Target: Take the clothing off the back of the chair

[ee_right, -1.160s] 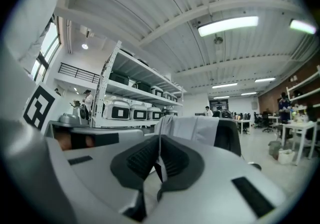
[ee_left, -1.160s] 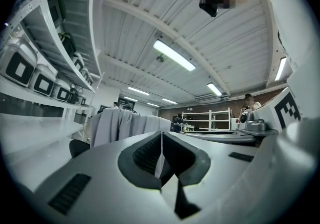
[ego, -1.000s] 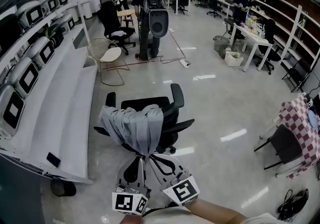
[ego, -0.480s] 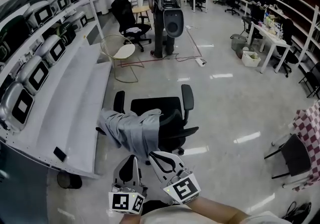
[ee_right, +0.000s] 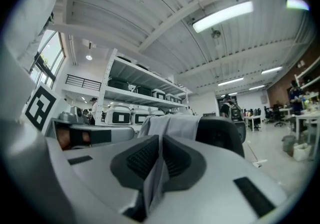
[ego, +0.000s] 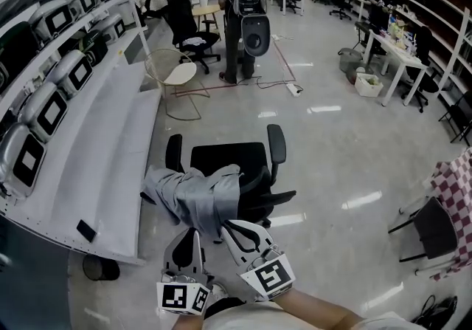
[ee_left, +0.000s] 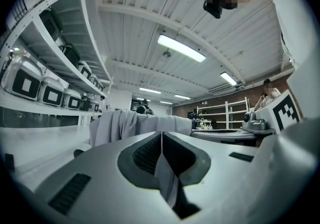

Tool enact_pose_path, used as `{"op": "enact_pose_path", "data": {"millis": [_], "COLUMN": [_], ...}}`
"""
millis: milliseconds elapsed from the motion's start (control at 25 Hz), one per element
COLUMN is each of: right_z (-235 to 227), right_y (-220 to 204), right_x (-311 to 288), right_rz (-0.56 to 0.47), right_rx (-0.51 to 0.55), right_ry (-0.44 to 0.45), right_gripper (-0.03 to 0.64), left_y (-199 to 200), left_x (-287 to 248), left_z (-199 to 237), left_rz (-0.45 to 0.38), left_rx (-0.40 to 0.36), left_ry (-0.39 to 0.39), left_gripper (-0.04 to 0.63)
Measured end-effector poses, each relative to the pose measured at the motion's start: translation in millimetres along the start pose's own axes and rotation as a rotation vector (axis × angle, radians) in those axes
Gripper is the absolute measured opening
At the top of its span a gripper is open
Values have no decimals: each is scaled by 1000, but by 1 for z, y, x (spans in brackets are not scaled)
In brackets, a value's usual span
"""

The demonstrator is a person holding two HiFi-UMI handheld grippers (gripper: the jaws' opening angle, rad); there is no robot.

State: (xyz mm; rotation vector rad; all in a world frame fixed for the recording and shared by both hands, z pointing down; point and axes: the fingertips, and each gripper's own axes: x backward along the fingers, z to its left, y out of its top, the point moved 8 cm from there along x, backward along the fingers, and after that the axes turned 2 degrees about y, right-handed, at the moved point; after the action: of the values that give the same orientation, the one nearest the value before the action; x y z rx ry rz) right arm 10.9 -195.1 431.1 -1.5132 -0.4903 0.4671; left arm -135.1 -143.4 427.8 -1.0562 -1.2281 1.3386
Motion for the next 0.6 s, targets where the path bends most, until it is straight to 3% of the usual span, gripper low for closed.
{"op": "enact_pose_path", "data": {"millis": [400,520,600], "right_z": [-15,-11,-9], "right_y": [-9,-9,-8], "right_x": [-5,-10,-13], "right_rz": [83,96,84], "right_rx": [9,10,10], "right_ry": [-154,-171,-184], "right_gripper": [22,97,102], "left_y": [0,0,-2], "left_x": [-10,-13,-14], "left_z": [41,49,53], "left_rz": [6,9,16], "left_rx": [26,37,48], "left_ry": [-6,-19,-27], "left_gripper": [14,19,76]}}
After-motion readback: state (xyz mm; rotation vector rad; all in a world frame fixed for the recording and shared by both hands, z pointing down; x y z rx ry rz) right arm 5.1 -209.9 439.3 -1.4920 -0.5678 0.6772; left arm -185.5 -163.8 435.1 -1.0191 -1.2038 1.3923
